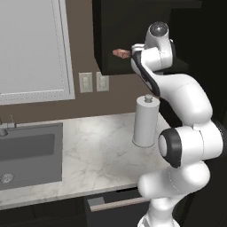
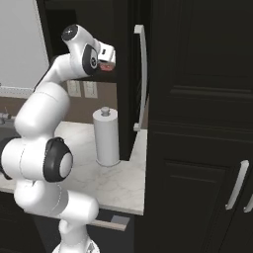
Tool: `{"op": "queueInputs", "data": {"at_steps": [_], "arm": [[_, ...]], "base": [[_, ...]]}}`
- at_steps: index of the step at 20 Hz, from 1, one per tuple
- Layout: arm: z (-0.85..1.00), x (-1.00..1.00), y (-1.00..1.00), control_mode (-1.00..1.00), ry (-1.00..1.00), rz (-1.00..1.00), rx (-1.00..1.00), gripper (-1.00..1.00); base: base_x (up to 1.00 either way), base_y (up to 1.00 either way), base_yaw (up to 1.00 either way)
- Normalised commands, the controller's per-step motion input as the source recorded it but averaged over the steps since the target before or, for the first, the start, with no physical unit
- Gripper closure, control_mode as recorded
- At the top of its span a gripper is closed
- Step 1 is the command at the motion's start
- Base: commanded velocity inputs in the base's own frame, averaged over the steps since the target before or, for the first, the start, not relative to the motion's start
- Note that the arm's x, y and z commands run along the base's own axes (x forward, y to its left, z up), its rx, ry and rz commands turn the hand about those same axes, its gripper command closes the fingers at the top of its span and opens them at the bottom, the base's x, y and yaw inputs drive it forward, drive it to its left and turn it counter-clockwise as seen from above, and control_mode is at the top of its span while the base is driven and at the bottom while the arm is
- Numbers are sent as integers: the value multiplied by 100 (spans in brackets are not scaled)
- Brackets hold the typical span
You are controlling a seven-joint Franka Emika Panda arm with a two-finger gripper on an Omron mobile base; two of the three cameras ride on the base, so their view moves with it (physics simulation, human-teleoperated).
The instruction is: Locate and retrieve the bar soap and bar soap from the cabinet. Place them next to the sink.
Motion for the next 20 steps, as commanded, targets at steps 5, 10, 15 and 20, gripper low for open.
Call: {"op": "queueInputs", "data": {"at_steps": [5,10,15,20], "arm": [[3,-21,0,-100,-1,0,2,100],[25,-41,2,-100,-2,0,4,100],[24,-51,19,-100,0,0,0,100],[2,-42,44,-100,0,-2,0,100]], "base": [[0,0,0],[0,0,0],[0,0,0],[0,0,0]]}}
